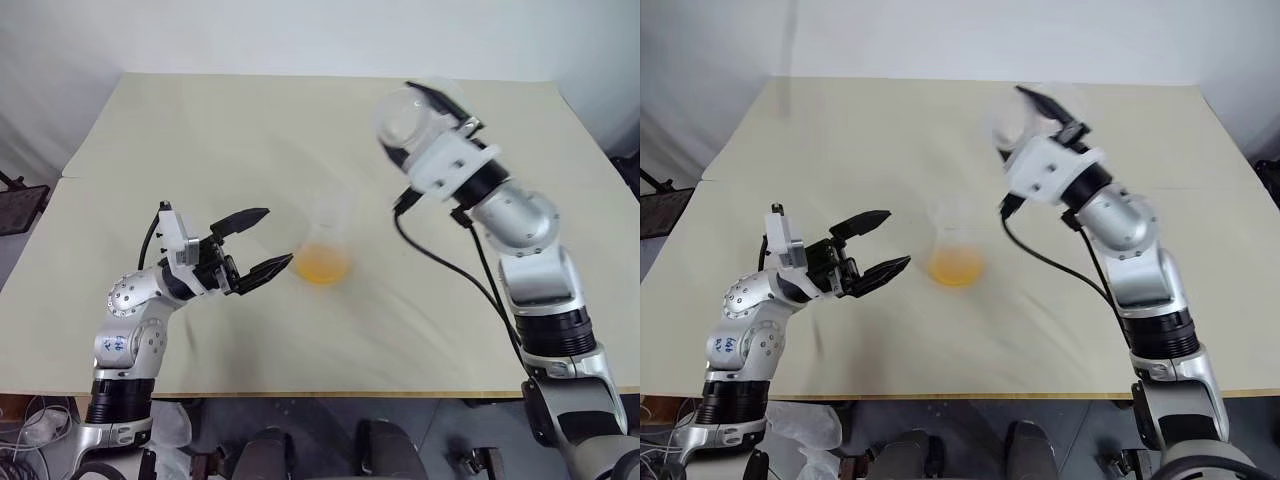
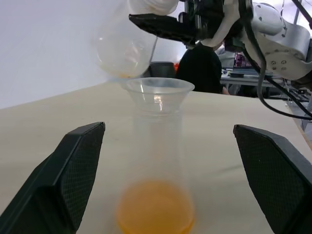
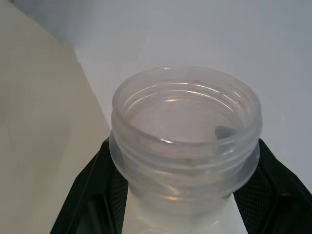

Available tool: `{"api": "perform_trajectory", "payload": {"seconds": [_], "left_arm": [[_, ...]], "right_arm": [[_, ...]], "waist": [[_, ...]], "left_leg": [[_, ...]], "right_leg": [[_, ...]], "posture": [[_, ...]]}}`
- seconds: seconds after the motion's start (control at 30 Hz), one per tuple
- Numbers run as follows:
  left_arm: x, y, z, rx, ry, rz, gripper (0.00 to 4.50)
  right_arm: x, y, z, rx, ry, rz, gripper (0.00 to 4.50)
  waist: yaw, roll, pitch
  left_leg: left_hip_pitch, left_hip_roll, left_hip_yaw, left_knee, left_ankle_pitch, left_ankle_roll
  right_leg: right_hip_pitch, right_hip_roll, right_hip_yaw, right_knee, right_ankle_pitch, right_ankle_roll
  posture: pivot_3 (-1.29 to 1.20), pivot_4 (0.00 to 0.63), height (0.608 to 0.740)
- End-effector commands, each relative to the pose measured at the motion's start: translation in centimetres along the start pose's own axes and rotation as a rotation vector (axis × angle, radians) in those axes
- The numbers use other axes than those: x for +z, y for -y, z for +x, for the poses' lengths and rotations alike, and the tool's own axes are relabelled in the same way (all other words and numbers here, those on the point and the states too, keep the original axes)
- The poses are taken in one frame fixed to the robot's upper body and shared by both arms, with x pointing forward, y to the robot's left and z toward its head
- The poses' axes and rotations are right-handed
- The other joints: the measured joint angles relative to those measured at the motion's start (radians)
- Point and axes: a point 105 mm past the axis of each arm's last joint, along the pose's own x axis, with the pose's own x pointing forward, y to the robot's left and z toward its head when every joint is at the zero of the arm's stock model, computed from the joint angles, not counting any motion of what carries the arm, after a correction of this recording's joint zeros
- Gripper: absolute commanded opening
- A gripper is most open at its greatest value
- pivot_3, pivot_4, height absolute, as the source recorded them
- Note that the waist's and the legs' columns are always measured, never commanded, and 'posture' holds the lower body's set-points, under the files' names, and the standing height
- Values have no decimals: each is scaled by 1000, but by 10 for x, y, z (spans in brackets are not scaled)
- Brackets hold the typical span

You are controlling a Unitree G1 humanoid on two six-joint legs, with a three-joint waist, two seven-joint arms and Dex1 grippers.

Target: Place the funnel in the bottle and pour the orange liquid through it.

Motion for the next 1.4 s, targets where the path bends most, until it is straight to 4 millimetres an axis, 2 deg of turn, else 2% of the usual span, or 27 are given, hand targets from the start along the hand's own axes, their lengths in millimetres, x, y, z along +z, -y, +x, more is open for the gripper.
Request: {"api": "perform_trajectory", "payload": {"seconds": [0.03, 0.1, 0.17, 0.27, 0.37, 0.47, 0.57, 0.67, 0.73, 0.87, 0.93, 1.23, 1.33, 1.4], "left_arm": [[6, 2, 4, -27, 16, 20, 4500], [6, 2, 4, -30, 16, 17, 4500], [5, 2, 4, -34, 14, 15, 4500], [4, 2, 5, -39, 14, 11, 4500], [3, 2, 7, -46, 17, 6, 4500], [3, 2, 10, -52, 21, 5, 4500], [4, 1, 10, -54, 23, 7, 4500], [5, 0, 10, -56, 21, 9, 4500], [5, 0, 9, -57, 19, 8, 4500], [6, 0, 10, -63, 17, 7, 4500], [6, -1, 9, -63, 15, 8, 4500], [5, -9, 5, -45, -27, 28, 4500], [4, -12, 1, -44, -51, 29, 4500], [-1, -11, -4, -48, -97, -1, 4500]], "right_arm": [[-6, 35, -20, -94, -40, 232, 2443], [-23, 45, -38, -108, -116, 423, 2443], [-49, 49, -65, -124, -238, 590, 2443], [-72, 51, -99, -148, -363, 614, 2443], [-95, 56, -136, -248, -455, 643, 2443], [-109, 55, -165, -302, -504, 688, 2443], [-113, 54, -179, -328, -516, 698, 2443], [-115, 44, -191, -323, -536, 754, 2443], [-116, 43, -196, -362, -531, 792, 2443], [-109, 49, -197, -394, -485, 820, 3844], [-103, 60, -197, -425, -450, 811, 4480], [-69, 110, -187, -510, -270, 704, 4480], [-52, 122, -173, -483, -168, 650, 4480], [-36, 114, -152, -342, -98, 643, 4480]], "waist": [[0, 0, 0], [2, 0, 0], [6, 0, 0], [11, 0, 0], [15, 0, 0], [16, 0, 0], [15, 0, 0], [22, 0, 0], [27, 0, 0], [27, 0, 0], [27, 0, 0], [28, 0, 0], [27, 0, 0], [24, 0, 0]], "left_leg": [[0, 0, 0, 0, 0, 0], [0, 0, 0, -1, 0, 0], [0, 0, 0, -1, 0, 0], [0, -1, 2, -1, 0, 0], [0, -1, 5, -1, 0, 0], [1, 0, 8, -1, 0, 0], [1, 0, 11, -1, 0, 0], [2, 0, 11, -1, 0, 0], [2, 0, 11, -1, 0, 0], [2, 0, 11, -1, 0, 0], [2, 0, 11, -1, 0, 0], [2, 0, 11, -1, 0, 0], [2, 0, 11, -1, 0, 0], [2, 0, 12, -1, 0, 0]], "right_leg": [[0, 0, 0, 0, 0, 0], [0, 0, -1, 0, 0, 0], [0, 0, -1, 0, 0, 0], [2, 0, -2, 0, 0, 0], [1, 0, -2, -1, 0, 0], [1, 0, -1, -1, 0, 0], [1, 0, 1, -1, 0, 0], [1, 0, 1, -1, 0, 0], [1, 0, 1, -1, 0, 0], [1, 0, 1, -1, 0, 0], [1, 0, 1, -1, 0, 0], [1, 0, 1, -1, 0, 0], [1, 0, 1, -1, 0, 0], [1, 0, 1, -1, 0, 0]], "posture": [[0, 150, 740], [0, 150, 740], [0, 150, 740], [0, 150, 740], [0, 150, 740], [0, 150, 740], [0, 150, 740], [0, 150, 740], [0, 150, 740], [0, 150, 740], [0, 150, 740], [0, 150, 740], [0, 150, 740], [0, 150, 740]]}}
